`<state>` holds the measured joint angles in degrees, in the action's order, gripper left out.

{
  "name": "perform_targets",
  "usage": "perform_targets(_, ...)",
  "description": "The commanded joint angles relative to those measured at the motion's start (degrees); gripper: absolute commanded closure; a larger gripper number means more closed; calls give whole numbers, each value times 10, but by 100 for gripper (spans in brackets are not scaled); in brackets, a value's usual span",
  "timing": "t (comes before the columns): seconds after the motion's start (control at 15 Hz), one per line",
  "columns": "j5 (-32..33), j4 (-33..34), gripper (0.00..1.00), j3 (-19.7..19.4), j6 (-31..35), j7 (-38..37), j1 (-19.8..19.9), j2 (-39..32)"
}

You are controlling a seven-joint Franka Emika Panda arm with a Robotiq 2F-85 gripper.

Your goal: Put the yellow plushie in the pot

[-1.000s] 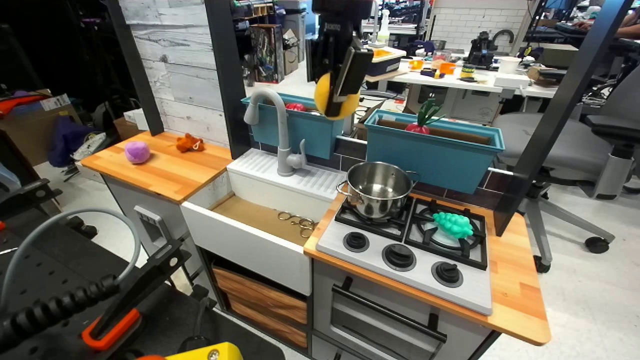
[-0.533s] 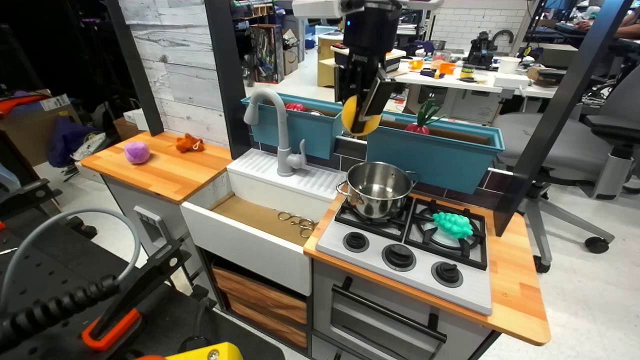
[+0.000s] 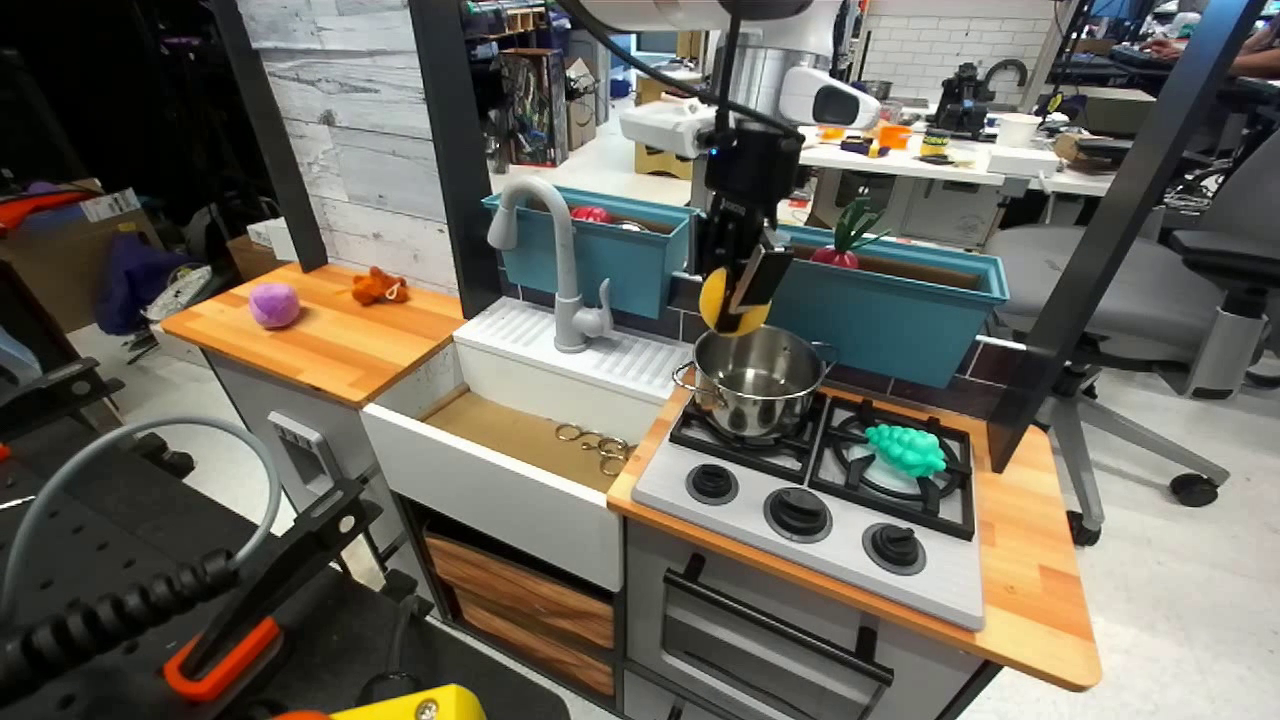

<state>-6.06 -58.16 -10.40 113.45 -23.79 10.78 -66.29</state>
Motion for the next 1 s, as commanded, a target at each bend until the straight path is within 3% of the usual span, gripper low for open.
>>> perform_targets(0.0, 4, 106, 95, -3, -53, -30, 10, -66)
perform_targets(0.4, 2, 178, 95, -1, -100, -59, 26, -114)
perform_targets(0.47, 1, 187, 89, 0, -107, -64, 29, -119)
perform_targets(0.53, 1, 194, 53, 1, -114, -66, 30, -122)
perform_targets(0.67, 3, 211, 45, 4, -128, -63, 32, -131)
perform_targets(0.93, 5, 214, 16, -1, -122, -48, 18, -123)
